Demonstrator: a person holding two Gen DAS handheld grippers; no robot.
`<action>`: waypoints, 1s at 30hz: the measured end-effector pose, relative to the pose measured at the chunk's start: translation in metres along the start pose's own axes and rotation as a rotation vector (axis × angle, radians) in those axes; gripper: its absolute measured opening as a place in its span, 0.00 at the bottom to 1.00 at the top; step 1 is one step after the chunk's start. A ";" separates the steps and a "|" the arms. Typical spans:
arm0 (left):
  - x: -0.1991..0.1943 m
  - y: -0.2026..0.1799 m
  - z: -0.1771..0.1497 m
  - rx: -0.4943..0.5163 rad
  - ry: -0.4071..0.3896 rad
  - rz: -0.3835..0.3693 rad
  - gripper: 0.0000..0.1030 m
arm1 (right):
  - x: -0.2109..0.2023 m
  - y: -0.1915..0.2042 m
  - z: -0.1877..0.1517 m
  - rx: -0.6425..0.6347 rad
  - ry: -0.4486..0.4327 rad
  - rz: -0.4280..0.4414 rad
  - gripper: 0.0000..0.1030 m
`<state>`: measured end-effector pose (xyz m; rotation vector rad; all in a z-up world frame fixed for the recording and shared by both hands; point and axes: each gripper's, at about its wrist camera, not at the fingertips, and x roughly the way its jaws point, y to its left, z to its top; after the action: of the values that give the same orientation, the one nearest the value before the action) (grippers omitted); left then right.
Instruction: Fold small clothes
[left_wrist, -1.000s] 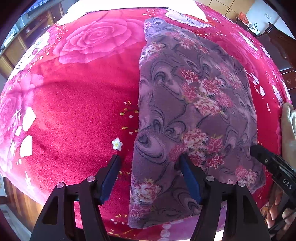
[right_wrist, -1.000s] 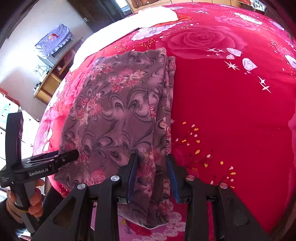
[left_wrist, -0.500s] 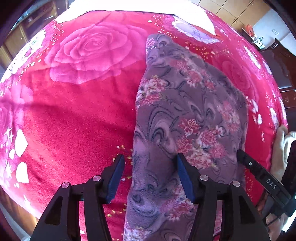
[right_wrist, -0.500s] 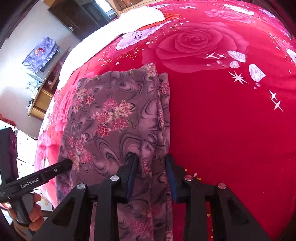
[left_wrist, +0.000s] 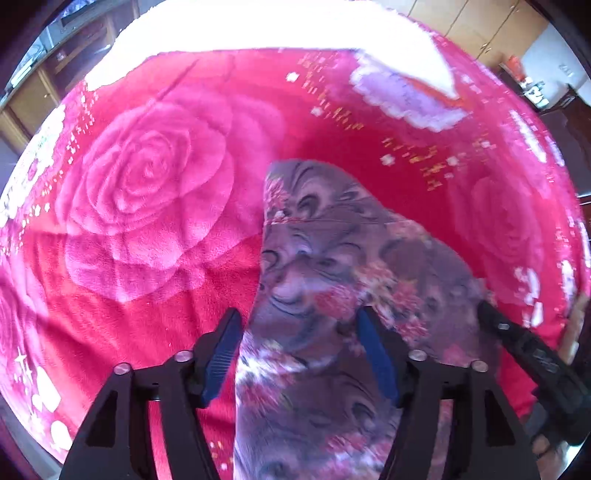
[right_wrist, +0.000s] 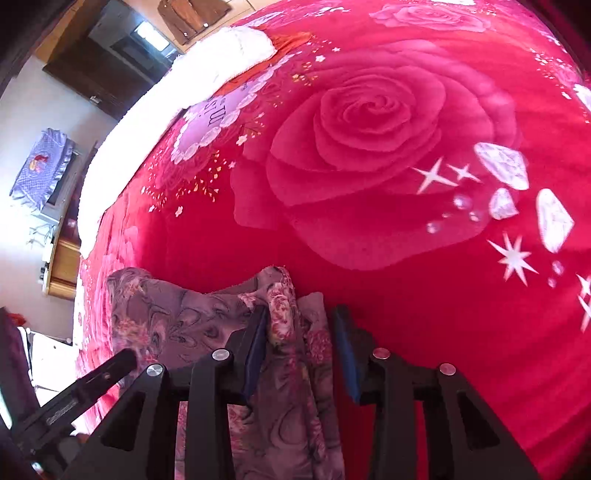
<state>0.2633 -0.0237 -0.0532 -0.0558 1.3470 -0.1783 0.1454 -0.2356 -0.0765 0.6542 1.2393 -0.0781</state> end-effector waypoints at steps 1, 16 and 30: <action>0.005 0.003 0.002 -0.017 0.012 -0.023 0.67 | -0.003 0.002 0.003 -0.010 -0.003 -0.003 0.34; -0.035 0.030 -0.071 -0.031 0.034 -0.129 0.59 | -0.047 0.005 -0.065 -0.264 0.058 0.009 0.46; -0.078 0.029 -0.158 0.161 -0.082 0.027 0.62 | -0.098 0.008 -0.139 -0.488 0.001 -0.164 0.66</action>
<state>0.0955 0.0270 -0.0173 0.0902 1.2475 -0.2583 -0.0029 -0.1878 -0.0094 0.1297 1.2509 0.0878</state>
